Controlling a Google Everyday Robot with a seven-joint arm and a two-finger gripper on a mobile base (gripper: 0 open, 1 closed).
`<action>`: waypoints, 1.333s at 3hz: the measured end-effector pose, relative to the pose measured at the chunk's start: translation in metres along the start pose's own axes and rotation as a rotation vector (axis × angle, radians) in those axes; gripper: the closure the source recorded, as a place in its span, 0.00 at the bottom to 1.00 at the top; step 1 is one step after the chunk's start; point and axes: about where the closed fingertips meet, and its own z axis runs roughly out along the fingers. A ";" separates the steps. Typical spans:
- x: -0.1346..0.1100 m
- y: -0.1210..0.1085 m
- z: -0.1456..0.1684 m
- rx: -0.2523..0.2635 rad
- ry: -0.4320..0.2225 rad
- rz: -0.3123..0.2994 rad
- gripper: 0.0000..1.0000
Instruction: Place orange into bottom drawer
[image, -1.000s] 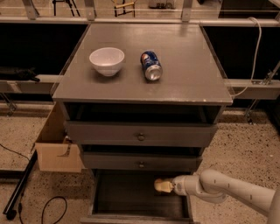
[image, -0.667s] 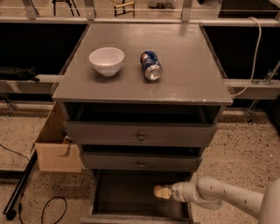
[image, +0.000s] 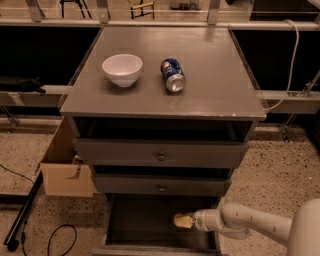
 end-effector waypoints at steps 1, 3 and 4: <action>0.015 -0.008 0.025 0.009 0.039 0.026 1.00; 0.034 -0.031 0.063 0.036 0.094 0.074 1.00; 0.030 -0.044 0.077 0.054 0.105 0.083 1.00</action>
Offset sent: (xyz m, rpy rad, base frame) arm -0.0017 0.0171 -0.0823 -0.0541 0.1183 -0.0174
